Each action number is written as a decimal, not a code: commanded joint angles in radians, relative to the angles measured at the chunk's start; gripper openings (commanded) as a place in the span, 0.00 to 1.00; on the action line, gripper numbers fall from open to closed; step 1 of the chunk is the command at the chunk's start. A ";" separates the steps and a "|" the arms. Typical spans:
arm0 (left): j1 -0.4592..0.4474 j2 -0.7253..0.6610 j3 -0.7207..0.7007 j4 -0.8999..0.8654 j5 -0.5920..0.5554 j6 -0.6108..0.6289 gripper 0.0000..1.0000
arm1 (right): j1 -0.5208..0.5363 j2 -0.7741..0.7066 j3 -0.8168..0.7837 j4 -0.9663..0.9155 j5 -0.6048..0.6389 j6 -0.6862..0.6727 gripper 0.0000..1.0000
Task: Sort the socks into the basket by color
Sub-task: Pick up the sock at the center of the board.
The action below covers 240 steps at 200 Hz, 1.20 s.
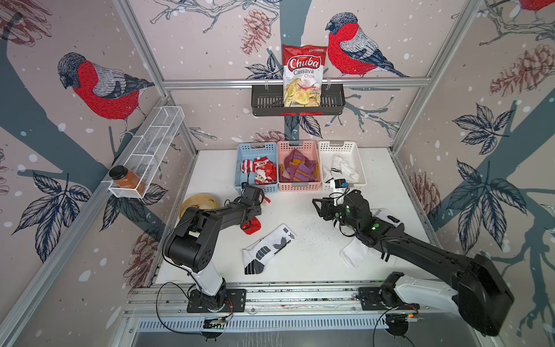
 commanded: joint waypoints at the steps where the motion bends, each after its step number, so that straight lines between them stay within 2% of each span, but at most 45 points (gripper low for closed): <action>1: 0.004 0.011 0.003 -0.005 0.024 0.017 0.47 | -0.001 -0.010 -0.004 0.007 0.015 0.012 0.57; 51: 0.004 0.012 0.001 -0.003 0.057 0.030 0.19 | -0.001 -0.031 -0.011 -0.001 0.027 0.016 0.57; 69: 0.004 -0.009 -0.007 -0.005 0.066 0.036 0.00 | -0.001 -0.045 -0.018 -0.001 0.035 0.018 0.57; 131: -0.022 -0.150 -0.028 -0.041 0.084 0.041 0.00 | -0.002 -0.059 -0.031 0.010 0.046 0.022 0.57; 196: -0.038 -0.349 0.018 -0.075 0.118 0.065 0.00 | -0.003 -0.065 -0.035 0.017 0.040 0.025 0.57; 240: -0.035 -0.370 0.090 -0.031 0.100 0.101 0.00 | -0.002 -0.070 -0.036 0.011 0.030 0.028 0.57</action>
